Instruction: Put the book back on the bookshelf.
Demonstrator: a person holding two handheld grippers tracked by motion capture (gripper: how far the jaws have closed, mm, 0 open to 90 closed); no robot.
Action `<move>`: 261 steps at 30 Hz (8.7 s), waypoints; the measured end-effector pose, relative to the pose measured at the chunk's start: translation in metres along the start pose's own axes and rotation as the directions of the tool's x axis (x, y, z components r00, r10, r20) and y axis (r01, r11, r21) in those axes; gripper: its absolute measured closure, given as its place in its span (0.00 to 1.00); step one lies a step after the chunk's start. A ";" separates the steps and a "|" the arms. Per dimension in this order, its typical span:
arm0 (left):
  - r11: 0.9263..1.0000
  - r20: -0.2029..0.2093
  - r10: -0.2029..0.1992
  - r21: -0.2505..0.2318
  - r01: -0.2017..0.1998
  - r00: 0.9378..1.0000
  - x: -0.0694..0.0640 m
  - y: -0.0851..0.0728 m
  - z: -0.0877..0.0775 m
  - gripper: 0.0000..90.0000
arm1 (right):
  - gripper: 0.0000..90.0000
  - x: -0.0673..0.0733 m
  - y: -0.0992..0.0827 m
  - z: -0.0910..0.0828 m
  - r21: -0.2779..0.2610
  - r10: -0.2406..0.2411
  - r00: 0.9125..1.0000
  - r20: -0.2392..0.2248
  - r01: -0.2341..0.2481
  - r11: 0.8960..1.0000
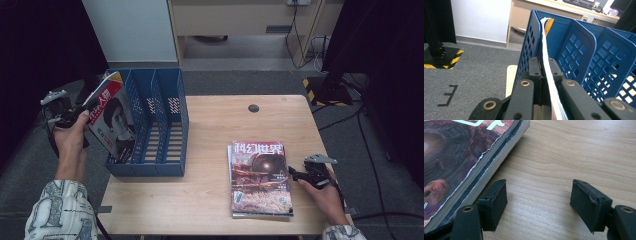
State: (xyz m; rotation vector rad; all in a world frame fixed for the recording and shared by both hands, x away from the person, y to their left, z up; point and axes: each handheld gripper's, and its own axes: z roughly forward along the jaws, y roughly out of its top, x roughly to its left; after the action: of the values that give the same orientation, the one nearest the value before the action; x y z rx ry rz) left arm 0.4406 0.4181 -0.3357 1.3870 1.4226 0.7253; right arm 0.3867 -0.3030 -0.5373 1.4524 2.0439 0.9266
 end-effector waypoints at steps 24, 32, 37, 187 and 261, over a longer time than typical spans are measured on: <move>0.997 -0.001 0.074 -0.016 -0.074 0.997 -0.007 -0.003 -0.003 0.51 | 0.31 0.000 -0.001 -0.001 0.001 -0.002 1.000 0.000 0.002 1.000; 0.997 0.009 0.078 -0.016 -0.078 0.997 -0.009 -0.006 -0.007 0.37 | 0.31 0.000 -0.001 -0.001 0.003 -0.005 1.000 -0.001 0.005 1.000; 0.997 0.015 0.078 -0.015 -0.078 0.997 -0.008 -0.007 -0.009 0.35 | 0.31 0.000 -0.001 -0.001 0.002 -0.005 1.000 -0.001 0.005 1.000; 0.807 0.648 0.233 0.287 -0.516 0.725 -0.331 -0.249 0.072 0.22 | 0.39 0.044 0.018 -0.017 -0.108 -0.125 0.967 -0.223 0.103 0.989; 0.824 0.663 0.074 0.380 -0.420 0.745 -0.300 -0.229 0.086 0.53 | 0.32 0.056 0.048 0.018 -0.043 -0.122 0.945 -0.302 0.114 0.993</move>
State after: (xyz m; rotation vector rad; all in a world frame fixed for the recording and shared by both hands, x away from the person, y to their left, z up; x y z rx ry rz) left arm 0.3926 0.0724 -0.5031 2.0353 0.9019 -0.0159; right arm 0.4112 -0.2354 -0.5127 1.2179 2.3002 1.1820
